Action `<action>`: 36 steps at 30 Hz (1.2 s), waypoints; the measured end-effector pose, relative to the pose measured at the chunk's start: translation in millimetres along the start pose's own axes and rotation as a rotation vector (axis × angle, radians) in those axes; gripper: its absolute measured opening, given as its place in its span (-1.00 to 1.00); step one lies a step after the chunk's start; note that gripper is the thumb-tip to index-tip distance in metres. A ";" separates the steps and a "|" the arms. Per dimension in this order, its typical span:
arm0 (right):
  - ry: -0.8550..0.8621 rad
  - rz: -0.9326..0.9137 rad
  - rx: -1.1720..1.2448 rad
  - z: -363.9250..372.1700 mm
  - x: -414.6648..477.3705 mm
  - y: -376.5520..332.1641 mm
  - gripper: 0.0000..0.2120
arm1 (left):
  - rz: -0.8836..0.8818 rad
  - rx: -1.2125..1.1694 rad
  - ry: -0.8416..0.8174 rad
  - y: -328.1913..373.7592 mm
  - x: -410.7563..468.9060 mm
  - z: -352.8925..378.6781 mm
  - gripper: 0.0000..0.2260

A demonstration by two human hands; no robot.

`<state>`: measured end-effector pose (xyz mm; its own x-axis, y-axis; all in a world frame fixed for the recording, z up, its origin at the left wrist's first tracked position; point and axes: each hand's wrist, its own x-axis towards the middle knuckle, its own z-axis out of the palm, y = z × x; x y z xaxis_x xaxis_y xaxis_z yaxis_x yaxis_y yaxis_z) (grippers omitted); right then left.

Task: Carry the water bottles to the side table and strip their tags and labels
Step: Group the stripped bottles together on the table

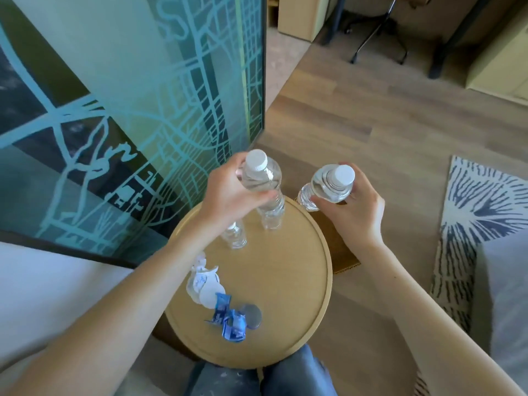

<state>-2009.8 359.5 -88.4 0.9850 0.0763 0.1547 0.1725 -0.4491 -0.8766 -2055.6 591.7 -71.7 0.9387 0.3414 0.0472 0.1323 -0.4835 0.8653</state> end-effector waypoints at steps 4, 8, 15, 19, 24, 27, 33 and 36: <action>0.069 -0.041 -0.016 16.0 29.1 -40.9 -0.56 | 0.080 -0.023 -0.040 8.2 32.2 -34.1 -0.48; 0.076 -0.032 -0.048 47.4 46.1 -59.2 -0.50 | 0.113 -0.041 -0.042 -6.5 52.0 -55.8 -0.53; 0.006 0.058 -0.051 129.6 59.8 -54.9 -0.55 | 0.057 0.029 -0.076 -74.0 88.1 -77.0 -0.46; -0.086 0.162 -0.087 183.5 58.7 -29.5 -0.55 | -0.034 0.076 -0.105 -132.4 99.9 -77.3 -0.43; -0.129 0.320 -0.129 241.5 49.2 14.9 -0.52 | -0.095 0.093 -0.187 -197.2 108.0 -63.2 -0.46; -0.090 0.394 -0.175 262.7 42.5 39.2 -0.46 | -0.097 0.086 -0.251 -225.1 118.7 -52.2 -0.44; -0.041 0.407 -0.180 285.3 35.8 66.3 -0.46 | -0.060 0.079 -0.378 -253.2 141.8 -37.2 -0.42; -0.022 0.397 -0.191 287.7 39.4 68.1 -0.46 | -0.025 0.073 -0.410 -253.0 148.6 -31.6 -0.43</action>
<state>-1958.5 588.0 -273.1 0.9751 -0.1176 -0.1883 -0.2207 -0.6037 -0.7661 -1959.6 790.3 -267.9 0.9820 0.0119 -0.1885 0.1650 -0.5404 0.8251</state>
